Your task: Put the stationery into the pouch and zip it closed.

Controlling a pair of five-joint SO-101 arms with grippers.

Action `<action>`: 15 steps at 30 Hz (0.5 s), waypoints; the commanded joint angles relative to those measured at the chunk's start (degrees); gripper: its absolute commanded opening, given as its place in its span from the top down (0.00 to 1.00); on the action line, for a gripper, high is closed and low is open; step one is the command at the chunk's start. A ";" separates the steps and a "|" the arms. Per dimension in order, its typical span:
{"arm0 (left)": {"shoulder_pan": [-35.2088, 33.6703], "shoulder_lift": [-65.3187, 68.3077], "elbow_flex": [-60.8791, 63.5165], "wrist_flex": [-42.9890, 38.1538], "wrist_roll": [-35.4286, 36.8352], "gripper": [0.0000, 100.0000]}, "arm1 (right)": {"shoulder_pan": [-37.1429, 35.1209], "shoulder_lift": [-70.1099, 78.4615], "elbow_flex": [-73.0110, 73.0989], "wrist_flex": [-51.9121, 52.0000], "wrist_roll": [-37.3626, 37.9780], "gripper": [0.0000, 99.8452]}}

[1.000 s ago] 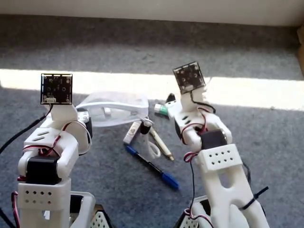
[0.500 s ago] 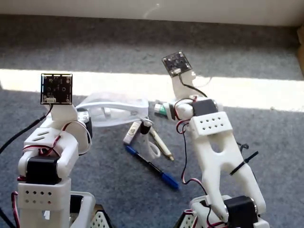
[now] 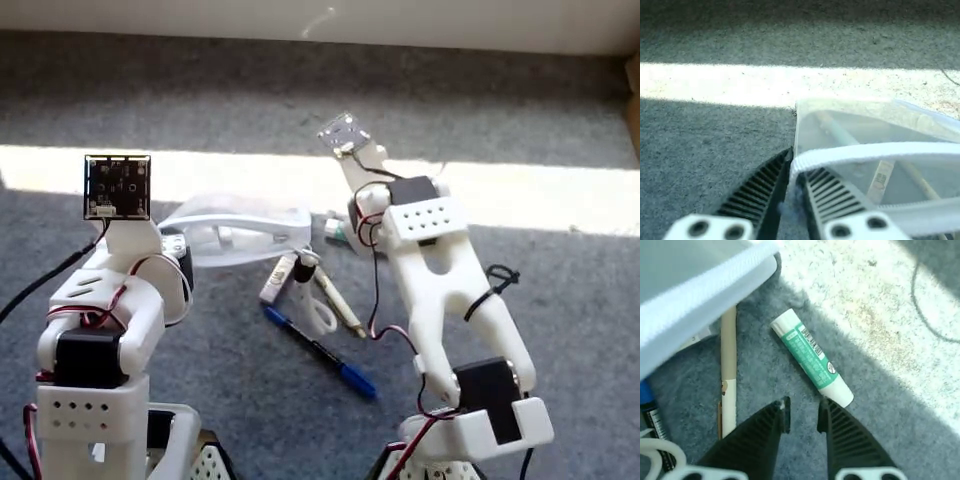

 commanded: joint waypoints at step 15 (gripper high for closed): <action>-1.10 -0.13 -0.13 -0.88 -0.44 0.99 | -1.45 12.09 -12.97 0.22 3.08 0.82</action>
